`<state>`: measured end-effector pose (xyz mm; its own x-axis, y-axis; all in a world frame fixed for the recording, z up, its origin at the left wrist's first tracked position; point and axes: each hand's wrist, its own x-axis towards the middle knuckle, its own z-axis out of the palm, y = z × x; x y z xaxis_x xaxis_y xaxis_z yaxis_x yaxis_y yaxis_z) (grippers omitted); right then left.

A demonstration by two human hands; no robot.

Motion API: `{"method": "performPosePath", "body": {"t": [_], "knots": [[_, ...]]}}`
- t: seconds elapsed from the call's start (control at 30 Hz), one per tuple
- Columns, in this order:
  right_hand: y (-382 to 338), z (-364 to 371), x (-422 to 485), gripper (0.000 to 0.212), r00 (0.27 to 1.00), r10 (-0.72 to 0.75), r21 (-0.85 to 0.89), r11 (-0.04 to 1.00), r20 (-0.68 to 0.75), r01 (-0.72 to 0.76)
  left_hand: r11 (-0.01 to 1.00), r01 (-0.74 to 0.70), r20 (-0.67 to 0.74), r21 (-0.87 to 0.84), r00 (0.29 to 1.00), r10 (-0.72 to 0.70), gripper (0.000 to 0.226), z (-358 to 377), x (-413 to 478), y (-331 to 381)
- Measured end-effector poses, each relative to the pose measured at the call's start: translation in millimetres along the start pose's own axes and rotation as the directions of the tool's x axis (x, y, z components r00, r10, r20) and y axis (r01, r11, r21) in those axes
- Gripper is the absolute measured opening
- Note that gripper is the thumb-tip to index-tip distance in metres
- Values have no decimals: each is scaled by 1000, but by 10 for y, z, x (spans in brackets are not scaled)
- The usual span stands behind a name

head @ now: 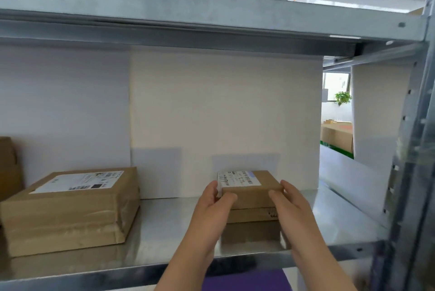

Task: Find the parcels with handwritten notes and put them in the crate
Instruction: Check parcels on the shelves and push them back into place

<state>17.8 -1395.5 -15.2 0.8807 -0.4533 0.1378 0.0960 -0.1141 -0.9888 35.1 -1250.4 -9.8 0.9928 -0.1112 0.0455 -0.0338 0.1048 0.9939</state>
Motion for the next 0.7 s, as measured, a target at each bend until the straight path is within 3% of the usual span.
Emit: {"method": "performPosePath", "body": {"t": [0.2,0.3,0.43,0.57,0.7], "knots": [[18,-1,-47,10,999,-22,59,998,-39,24,999,-30,-119,-30,993,26,32,18,48,-92],[31,-19,-94,10,990,-99,99,989,-101,108,978,-205,-233,-31,953,192,22,19,-36,-76],[65,10,-213,16,962,-194,162,960,-193,227,916,-402,-267,3,882,388,25,11,-136,-166],[124,61,-338,28,927,-240,284,903,-289,322,862,-507,-278,8,827,489,37,20,-200,-244],[159,64,-365,31,914,-253,312,882,-317,352,837,-547,-288,9,800,526,29,37,-250,-256]]}}
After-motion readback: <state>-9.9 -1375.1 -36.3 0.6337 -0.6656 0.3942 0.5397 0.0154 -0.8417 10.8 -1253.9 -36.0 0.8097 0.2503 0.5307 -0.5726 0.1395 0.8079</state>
